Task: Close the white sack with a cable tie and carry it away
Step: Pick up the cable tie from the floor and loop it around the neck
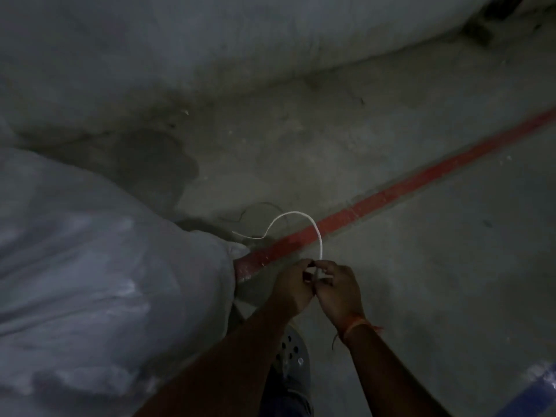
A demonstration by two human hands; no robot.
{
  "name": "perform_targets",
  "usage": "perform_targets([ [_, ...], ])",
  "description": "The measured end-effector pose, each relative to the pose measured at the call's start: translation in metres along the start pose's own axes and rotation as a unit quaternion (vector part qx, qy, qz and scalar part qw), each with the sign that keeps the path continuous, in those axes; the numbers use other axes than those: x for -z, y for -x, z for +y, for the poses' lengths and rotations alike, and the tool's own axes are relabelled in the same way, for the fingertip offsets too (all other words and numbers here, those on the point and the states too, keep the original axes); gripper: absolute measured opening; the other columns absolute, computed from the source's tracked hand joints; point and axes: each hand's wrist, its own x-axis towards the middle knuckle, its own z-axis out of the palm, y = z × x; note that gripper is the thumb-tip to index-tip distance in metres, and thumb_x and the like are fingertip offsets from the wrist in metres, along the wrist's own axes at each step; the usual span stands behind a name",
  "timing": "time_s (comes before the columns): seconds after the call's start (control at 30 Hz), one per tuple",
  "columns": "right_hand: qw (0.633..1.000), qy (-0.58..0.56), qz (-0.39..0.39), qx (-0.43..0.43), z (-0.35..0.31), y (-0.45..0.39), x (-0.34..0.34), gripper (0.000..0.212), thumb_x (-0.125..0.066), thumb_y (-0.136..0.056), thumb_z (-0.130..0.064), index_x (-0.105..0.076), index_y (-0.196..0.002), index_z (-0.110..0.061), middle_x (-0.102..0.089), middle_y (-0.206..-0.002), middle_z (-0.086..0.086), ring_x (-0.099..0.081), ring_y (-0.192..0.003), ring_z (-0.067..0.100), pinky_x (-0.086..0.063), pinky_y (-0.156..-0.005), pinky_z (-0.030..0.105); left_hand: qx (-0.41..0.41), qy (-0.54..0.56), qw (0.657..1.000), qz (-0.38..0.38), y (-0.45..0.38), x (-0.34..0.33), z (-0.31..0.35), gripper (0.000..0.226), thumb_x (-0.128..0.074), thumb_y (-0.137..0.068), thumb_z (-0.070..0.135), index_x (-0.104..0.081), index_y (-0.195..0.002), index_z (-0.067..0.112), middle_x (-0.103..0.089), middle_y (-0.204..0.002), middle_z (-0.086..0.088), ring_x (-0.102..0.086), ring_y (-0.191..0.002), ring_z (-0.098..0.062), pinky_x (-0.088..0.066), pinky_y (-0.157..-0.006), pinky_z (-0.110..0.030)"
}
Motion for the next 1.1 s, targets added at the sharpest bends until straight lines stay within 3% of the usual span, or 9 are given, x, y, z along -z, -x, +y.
perform_targets([
  [0.13,0.996,-0.038,0.003,0.079,-0.060,0.032,0.023,0.038,-0.064,-0.084,-0.001,-0.071,-0.110,-0.027,-0.057,-0.115,0.004,-0.064,-0.085,0.005,-0.052,-0.074,0.017,-0.056,-0.011,0.996,0.066,0.046,0.046,0.053,0.036,-0.060,-0.094,0.007,-0.064,-0.128,0.016,-0.068,-0.121,0.001,-0.064,-0.113,-0.015,-0.044,-0.091,-0.011],
  [0.23,0.985,-0.088,0.027,0.143,-0.109,0.064,0.036,0.037,-0.069,-0.082,-0.003,-0.070,-0.109,-0.028,-0.064,-0.112,-0.004,-0.066,-0.093,0.008,-0.056,-0.080,0.025,-0.099,0.054,0.988,0.106,0.089,0.083,0.089,0.025,-0.065,-0.091,0.023,-0.072,-0.108,0.039,-0.074,-0.111,0.003,-0.070,-0.103,-0.012,-0.055,-0.097,-0.035],
  [0.3,0.974,-0.157,0.055,0.155,-0.142,0.088,0.042,0.035,-0.071,-0.082,-0.006,-0.067,-0.110,-0.026,-0.068,-0.108,-0.008,-0.067,-0.093,0.008,-0.055,-0.078,0.020,-0.103,0.081,0.986,0.108,0.117,0.109,0.104,0.027,-0.066,-0.085,0.026,-0.071,-0.111,0.033,-0.076,-0.108,-0.003,-0.072,-0.100,-0.021,-0.057,-0.094,-0.045],
  [0.47,0.936,-0.340,0.058,0.078,-0.219,0.143,0.036,0.014,-0.066,-0.086,-0.021,-0.063,-0.100,-0.022,-0.072,-0.098,0.006,-0.068,-0.088,0.027,-0.056,-0.076,0.044,-0.149,0.080,0.979,0.115,0.203,0.170,0.130,0.032,-0.065,-0.079,0.036,-0.073,-0.109,0.030,-0.077,-0.095,0.006,-0.070,-0.083,-0.007,-0.056,-0.081,-0.029],
  [0.57,0.914,-0.400,0.011,0.066,-0.259,0.179,0.021,0.011,-0.063,-0.090,-0.016,-0.069,-0.093,-0.007,-0.073,-0.087,0.013,-0.068,-0.077,0.028,-0.054,-0.066,0.037,-0.159,0.085,0.976,0.124,0.248,0.201,0.129,0.032,-0.062,-0.090,0.018,-0.069,-0.121,0.025,-0.077,-0.108,-0.001,-0.072,-0.097,-0.015,-0.058,-0.091,-0.039],
  [0.73,0.900,-0.429,0.017,0.069,-0.304,0.225,-0.001,0.014,-0.063,-0.088,-0.004,-0.071,-0.091,0.006,-0.070,-0.078,0.016,-0.065,-0.069,0.025,-0.051,-0.057,0.026,-0.146,0.068,0.977,0.137,0.296,0.235,0.124,0.045,-0.061,-0.088,0.025,-0.062,-0.132,0.031,-0.074,-0.116,0.005,-0.069,-0.109,-0.008,-0.054,-0.102,-0.040],
  [0.87,0.894,-0.444,0.020,0.057,-0.318,0.256,-0.030,0.021,-0.065,-0.084,-0.001,-0.072,-0.066,-0.008,-0.068,-0.070,0.014,-0.062,-0.067,0.025,-0.051,-0.062,0.031,-0.130,0.080,0.973,0.172,0.326,0.252,0.114,0.033,-0.063,-0.090,0.029,-0.069,-0.122,0.026,-0.075,-0.109,0.008,-0.070,-0.100,-0.006,-0.056,-0.097,-0.040],
  [0.97,0.897,-0.439,0.031,0.045,-0.314,0.263,-0.045,0.021,-0.067,-0.081,-0.003,-0.070,-0.060,-0.009,-0.067,-0.066,0.015,-0.061,-0.065,0.025,-0.047,-0.062,0.035,-0.111,0.048,0.926,0.359,0.339,0.265,0.102,0.015,-0.064,-0.091,0.023,-0.073,-0.103,0.021,-0.071,-0.098,0.008,-0.067,-0.090,-0.008,-0.055,-0.092,-0.039],
  [1.1,0.901,-0.432,0.040,0.016,-0.311,0.253,-0.056,0.013,-0.066,-0.083,-0.004,-0.069,-0.071,-0.007,-0.067,-0.066,0.011,-0.061,-0.056,0.016,-0.038,-0.050,0.023,0.001,-0.050,0.760,0.648,0.346,0.287,0.074,0.044,-0.068,-0.078,0.038,-0.062,-0.115,0.015,-0.063,-0.112,-0.004,-0.057,-0.108,-0.022,-0.044,-0.102,-0.041],
])
